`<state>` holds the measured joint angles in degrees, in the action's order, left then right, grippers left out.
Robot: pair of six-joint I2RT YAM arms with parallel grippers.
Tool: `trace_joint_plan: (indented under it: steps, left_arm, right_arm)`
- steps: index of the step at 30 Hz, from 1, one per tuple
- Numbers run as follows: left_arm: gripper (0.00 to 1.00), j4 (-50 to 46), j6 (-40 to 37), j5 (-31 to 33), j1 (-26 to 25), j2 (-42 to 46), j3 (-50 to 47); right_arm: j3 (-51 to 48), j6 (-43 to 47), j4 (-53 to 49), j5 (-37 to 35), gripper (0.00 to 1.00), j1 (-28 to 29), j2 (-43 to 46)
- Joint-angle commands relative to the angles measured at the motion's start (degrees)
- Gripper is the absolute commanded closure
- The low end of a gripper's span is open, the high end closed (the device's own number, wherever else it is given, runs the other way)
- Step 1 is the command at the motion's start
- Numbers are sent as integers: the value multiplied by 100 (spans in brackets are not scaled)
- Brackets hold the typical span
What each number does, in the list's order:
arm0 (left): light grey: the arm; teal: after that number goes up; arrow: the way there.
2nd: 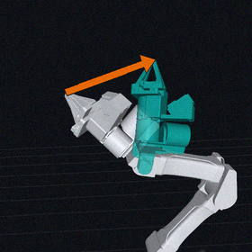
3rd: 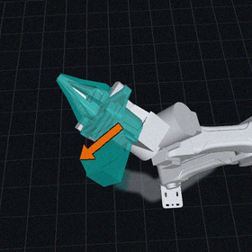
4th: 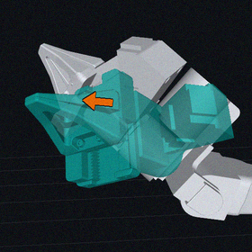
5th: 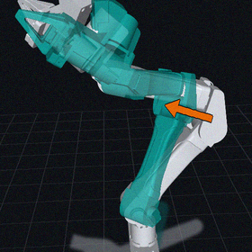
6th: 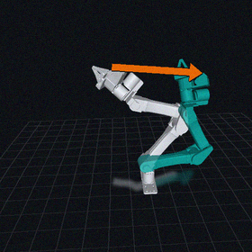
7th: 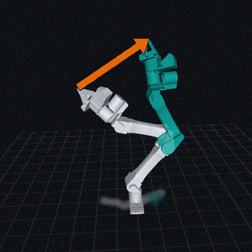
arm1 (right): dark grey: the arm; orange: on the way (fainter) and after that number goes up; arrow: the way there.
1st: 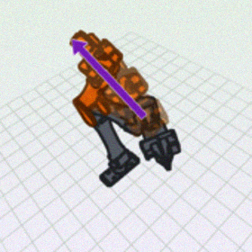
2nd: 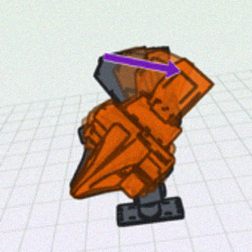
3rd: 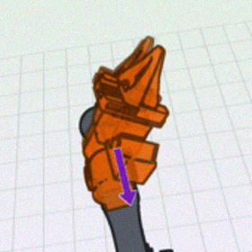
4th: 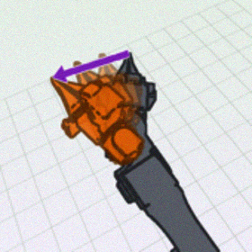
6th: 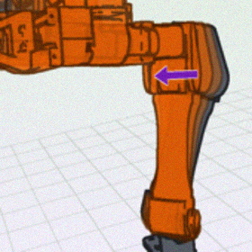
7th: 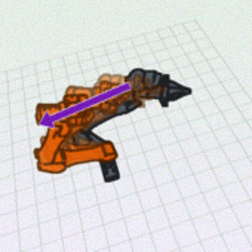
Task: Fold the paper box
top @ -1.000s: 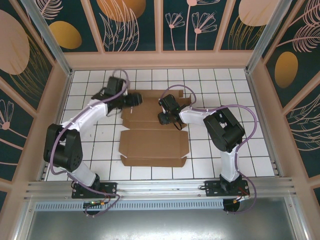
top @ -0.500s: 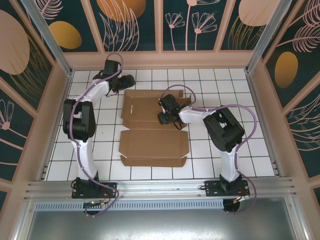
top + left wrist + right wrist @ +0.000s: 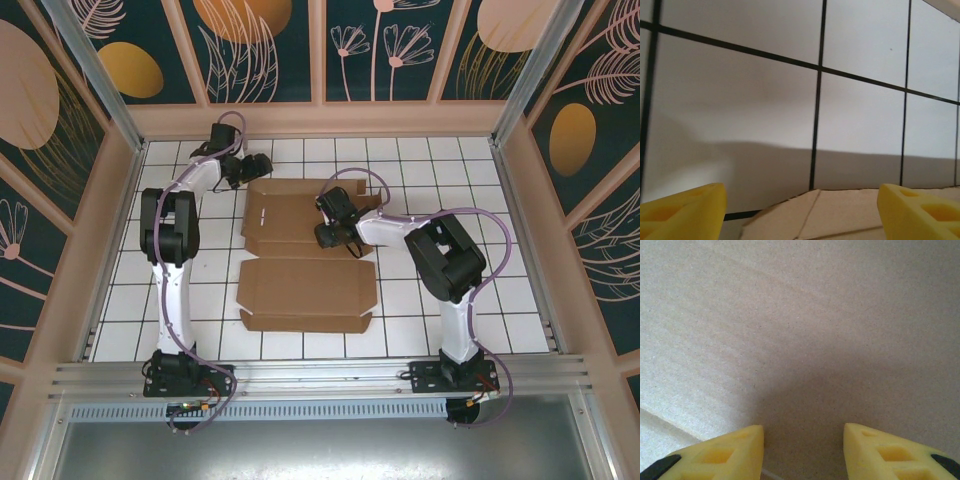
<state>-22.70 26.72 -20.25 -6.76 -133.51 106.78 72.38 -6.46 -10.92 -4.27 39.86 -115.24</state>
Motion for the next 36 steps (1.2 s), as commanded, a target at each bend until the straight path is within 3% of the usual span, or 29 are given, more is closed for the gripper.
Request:
trace_joint_plan:
  steps: [1,12,26,30,36]
  left_arm:
    - [23,195,173,-522,-2,-74,-46]
    - [28,790,735,-1528,-35,157,-368]
    - [28,622,860,-1753,-282,-534,200]
    - [29,387,677,-1323,-228,-219,322]
    - [29,256,553,-249,-79,1119,370]
  right_arm:
    - [-163,0,-709,164,55,39,-552]
    - [-136,-24,-675,201,54,47,-676]
    - [-91,-4,-767,148,54,49,-822]
    - [-90,-2,-798,87,55,48,-777]
    - [-91,-21,-788,121,54,27,-378]
